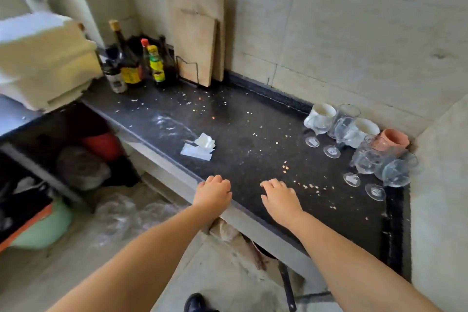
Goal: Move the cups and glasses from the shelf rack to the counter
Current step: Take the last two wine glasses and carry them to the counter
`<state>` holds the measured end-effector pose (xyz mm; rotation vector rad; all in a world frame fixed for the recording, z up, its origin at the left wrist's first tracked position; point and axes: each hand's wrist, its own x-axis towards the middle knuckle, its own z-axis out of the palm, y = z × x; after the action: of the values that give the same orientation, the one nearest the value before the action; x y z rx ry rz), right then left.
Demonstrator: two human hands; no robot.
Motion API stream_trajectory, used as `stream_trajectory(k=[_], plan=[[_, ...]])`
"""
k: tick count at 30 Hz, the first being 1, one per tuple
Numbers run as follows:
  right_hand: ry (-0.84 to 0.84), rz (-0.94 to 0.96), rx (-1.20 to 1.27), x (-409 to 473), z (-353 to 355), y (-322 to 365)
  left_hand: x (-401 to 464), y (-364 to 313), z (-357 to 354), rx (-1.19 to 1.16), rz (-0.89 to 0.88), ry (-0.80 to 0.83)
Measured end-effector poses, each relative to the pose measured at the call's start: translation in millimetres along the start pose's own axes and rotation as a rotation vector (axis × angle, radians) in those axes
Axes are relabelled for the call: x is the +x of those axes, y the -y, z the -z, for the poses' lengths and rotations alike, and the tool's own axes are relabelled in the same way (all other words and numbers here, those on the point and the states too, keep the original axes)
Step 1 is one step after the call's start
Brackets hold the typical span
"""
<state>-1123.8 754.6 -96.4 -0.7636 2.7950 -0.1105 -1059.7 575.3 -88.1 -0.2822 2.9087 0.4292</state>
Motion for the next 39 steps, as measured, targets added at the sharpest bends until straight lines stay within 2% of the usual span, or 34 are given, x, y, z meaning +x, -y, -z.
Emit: stream_trajectory(k=[11, 19, 27, 31, 39], plan=[[0.061, 0.553, -0.117, -13, -23, 272, -203, 200, 18, -0.019, 0.519, -0.158], [0.039, 0.805, -0.176, -96, -66, 505, -415, 350, 40, 0.037, 0.773, -0.247], [-0.009, 1.212, -0.178, -204, -76, 714, -601, 450, 64, -0.047, 1.107, -0.478], [-0.017, 1.376, -0.187, -244, -81, 795, -661, 487, 73, -0.078, 1.231, -0.537], [-0.064, 1.559, -0.183, -271, -93, 948, -730, 594, 115, -0.056, 1.297, -0.619]])
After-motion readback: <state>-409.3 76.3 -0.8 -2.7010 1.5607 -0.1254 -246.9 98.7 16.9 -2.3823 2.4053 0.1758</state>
